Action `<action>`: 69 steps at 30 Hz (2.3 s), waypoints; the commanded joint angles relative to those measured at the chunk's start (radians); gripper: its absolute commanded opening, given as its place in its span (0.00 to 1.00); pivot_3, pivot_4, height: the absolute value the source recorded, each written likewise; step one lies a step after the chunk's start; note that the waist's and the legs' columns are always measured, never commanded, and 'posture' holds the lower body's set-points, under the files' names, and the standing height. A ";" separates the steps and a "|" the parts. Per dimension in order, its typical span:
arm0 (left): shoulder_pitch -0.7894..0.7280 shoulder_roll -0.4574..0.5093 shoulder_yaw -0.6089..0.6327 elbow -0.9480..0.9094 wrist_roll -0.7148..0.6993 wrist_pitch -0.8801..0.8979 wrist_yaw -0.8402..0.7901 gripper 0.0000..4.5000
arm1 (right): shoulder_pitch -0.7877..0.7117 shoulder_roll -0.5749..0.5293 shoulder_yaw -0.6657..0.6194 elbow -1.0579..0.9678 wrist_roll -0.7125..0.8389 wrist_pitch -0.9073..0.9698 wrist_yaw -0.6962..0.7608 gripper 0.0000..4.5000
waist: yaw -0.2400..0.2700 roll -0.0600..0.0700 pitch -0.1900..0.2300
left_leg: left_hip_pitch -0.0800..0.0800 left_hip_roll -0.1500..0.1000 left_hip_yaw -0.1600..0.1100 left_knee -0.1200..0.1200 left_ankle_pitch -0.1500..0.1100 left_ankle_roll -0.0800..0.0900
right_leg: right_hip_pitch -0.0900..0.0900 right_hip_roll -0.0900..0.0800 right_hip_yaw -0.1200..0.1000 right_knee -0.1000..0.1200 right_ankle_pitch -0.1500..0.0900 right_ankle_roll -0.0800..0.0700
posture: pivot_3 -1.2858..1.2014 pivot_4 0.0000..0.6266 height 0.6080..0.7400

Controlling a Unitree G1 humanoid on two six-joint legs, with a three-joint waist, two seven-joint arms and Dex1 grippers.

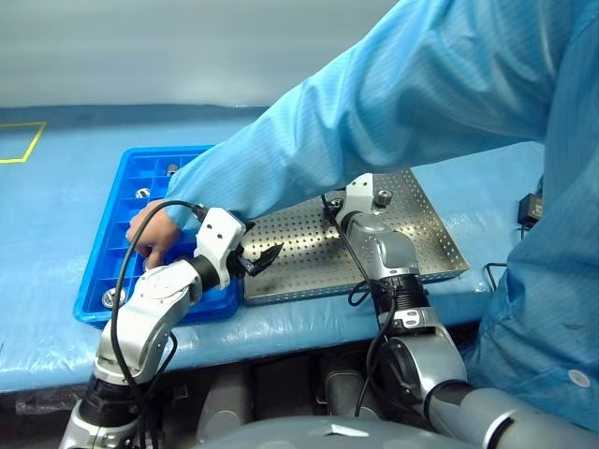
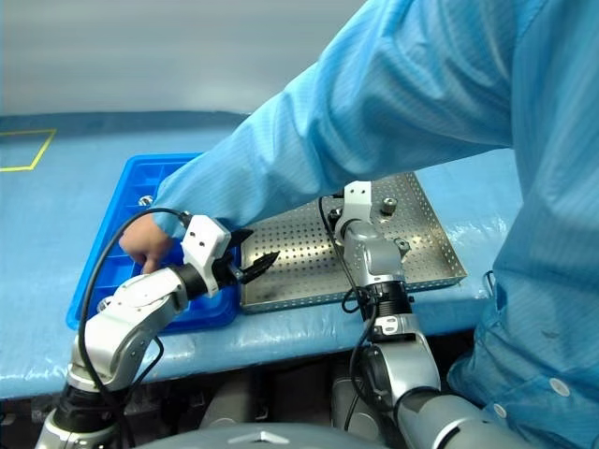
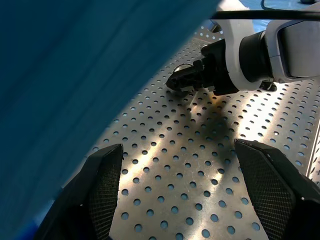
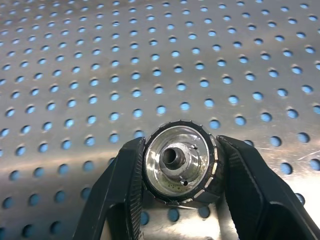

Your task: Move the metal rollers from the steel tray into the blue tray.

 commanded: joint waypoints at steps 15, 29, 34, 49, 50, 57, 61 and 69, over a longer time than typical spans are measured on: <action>0.189 0.043 0.209 -0.232 -0.048 0.077 0.095 0.86 | 0.038 -0.047 0.262 -0.369 0.139 0.137 0.394 0.42 | 0.026 0.001 0.000 | 0.001 0.001 -0.001 -0.002 0.000 0.000 | -0.001 -0.001 -0.001 -0.001 -0.001 -0.001 | 0.58 0.24 1.00; 0.399 -0.070 0.320 -0.391 -0.013 0.063 0.260 0.86 | -0.196 0.071 0.363 -0.014 0.082 -0.062 0.523 0.42 | 0.094 0.001 0.001 | 0.001 0.001 -0.003 -0.004 0.000 0.000 | -0.001 -0.001 -0.005 -0.001 -0.003 -0.004 | 0.67 0.24 1.00; 0.429 -0.110 0.275 -0.414 0.009 0.050 0.304 0.86 | -0.297 0.124 0.364 0.216 0.043 -0.202 0.551 0.42 | 0.147 0.001 0.001 | 0.000 0.001 -0.003 -0.005 0.000 -0.001 | 0.000 -0.001 -0.008 -0.003 -0.003 -0.005 | 0.70 0.24 1.00; 0.404 -0.120 0.234 -0.413 0.011 0.051 0.324 0.86 | -0.341 0.149 0.330 0.371 0.019 -0.284 0.539 0.99 | 0.226 0.001 0.001 | -0.003 0.001 -0.004 -0.013 -0.002 -0.005 | 0.000 -0.001 -0.014 -0.014 -0.004 -0.006 | 0.69 0.24 1.00; 0.389 -0.120 0.222 -0.407 0.009 0.053 0.321 0.86 | -0.325 0.132 0.328 0.318 0.020 -0.268 0.533 0.99 | 0.226 0.001 0.001 | -0.004 0.001 -0.004 -0.013 -0.002 -0.005 | -0.001 -0.001 -0.014 -0.014 -0.004 -0.005 | 0.69 0.24 1.00; 0.208 -0.117 0.097 -0.293 -0.006 0.046 0.267 0.86 | -0.094 -0.091 0.258 -0.247 0.025 -0.007 0.479 0.99 | 0.238 0.002 0.001 | -0.007 -0.001 -0.010 -0.010 -0.002 -0.005 | 0.001 -0.003 -0.018 -0.016 -0.005 -0.004 | 0.63 0.24 1.00; 0.093 -0.106 0.054 -0.203 -0.013 0.032 0.218 0.86 | 0.032 -0.194 0.198 -0.436 -0.008 0.120 0.396 0.99 | 0.215 0.002 0.001 | -0.009 -0.001 -0.010 -0.008 -0.002 -0.005 | 0.001 -0.003 -0.019 -0.015 -0.004 -0.004 | 0.59 0.24 1.00; -0.077 -0.058 0.000 -0.040 -0.005 0.001 0.127 0.86 | 0.163 -0.197 0.133 -0.445 -0.038 0.195 0.267 0.99 | 0.079 0.004 0.000 | -0.006 0.000 -0.010 -0.008 -0.001 -0.005 | 0.002 0.000 -0.017 -0.013 -0.004 -0.004 | 0.55 0.24 1.00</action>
